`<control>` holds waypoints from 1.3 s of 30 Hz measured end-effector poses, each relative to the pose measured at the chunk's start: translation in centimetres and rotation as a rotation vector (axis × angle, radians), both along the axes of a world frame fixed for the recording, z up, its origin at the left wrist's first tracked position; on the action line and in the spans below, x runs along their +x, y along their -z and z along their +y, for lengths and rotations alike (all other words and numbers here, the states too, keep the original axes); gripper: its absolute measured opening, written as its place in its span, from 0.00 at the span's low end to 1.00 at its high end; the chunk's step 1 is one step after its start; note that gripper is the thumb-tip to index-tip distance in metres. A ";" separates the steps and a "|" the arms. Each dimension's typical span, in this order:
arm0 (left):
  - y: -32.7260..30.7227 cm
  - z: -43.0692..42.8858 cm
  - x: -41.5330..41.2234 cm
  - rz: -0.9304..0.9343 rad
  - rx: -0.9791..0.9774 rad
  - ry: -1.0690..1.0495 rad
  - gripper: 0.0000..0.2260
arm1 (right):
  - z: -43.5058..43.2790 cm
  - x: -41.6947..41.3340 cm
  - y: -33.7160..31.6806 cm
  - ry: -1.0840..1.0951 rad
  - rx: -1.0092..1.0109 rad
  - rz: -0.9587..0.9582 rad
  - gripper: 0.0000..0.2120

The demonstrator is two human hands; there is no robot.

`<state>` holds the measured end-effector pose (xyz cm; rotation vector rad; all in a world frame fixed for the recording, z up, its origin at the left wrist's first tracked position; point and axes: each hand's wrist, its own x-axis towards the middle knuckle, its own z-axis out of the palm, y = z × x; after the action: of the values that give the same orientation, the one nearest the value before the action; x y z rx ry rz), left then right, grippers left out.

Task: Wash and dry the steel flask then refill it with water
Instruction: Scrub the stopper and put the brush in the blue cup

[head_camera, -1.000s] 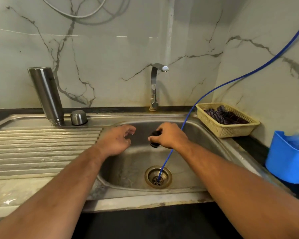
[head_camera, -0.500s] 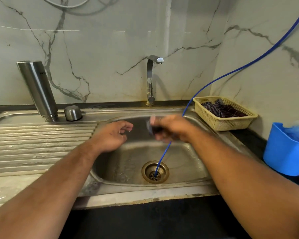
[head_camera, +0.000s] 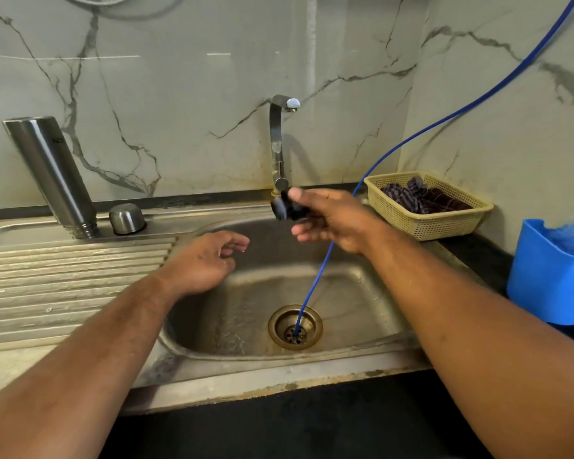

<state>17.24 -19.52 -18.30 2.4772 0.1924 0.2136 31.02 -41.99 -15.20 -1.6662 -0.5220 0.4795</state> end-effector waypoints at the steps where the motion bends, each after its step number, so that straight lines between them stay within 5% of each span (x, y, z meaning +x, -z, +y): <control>1: 0.0 -0.1 -0.1 0.000 -0.003 0.003 0.22 | 0.1 0.0 0.9 -0.009 -0.163 -0.072 0.21; 3: 0.0 -0.1 -0.3 -0.007 -0.010 0.000 0.23 | 0.4 -0.2 2.8 0.045 -0.729 -0.338 0.18; 4: 0.0 -0.1 -0.4 -0.007 -0.016 -0.003 0.23 | 0.7 -0.2 3.2 0.083 -0.787 -0.415 0.17; 9: -0.1 0.0 -0.4 -0.022 -0.006 -0.007 0.23 | 2.7 -0.9 2.1 0.076 -0.639 -0.565 0.19; 14: -0.3 -0.6 -0.5 -0.007 0.011 0.018 0.21 | 1.4 -1.6 1.3 0.032 -0.305 -0.222 0.20; 17: -0.5 -0.7 -0.8 -0.012 0.015 0.008 0.21 | 1.1 -1.3 1.4 0.225 -0.595 -0.383 0.19; 22: -1.6 -2.1 -1.5 -0.064 0.085 0.057 0.30 | 2.2 -3.3 0.3 0.104 -0.345 -0.363 0.25; 27: -2.3 -3.6 -1.9 -0.208 0.122 0.045 0.22 | 3.8 -5.8 -0.4 0.077 -0.296 -0.474 0.24; 33: -2.1 -2.6 -1.9 -0.197 0.025 0.029 0.24 | 4.3 -6.8 -0.1 -0.017 -0.208 -0.473 0.22; 39: -2.3 2.5 -2.4 -0.356 -0.116 -0.356 0.23 | 4.3 -6.8 0.0 -0.017 -0.237 -0.551 0.20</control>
<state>14.83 -17.06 -16.03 2.2296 0.4772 0.7632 24.26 -37.70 -15.20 -2.0303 -0.9083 0.0852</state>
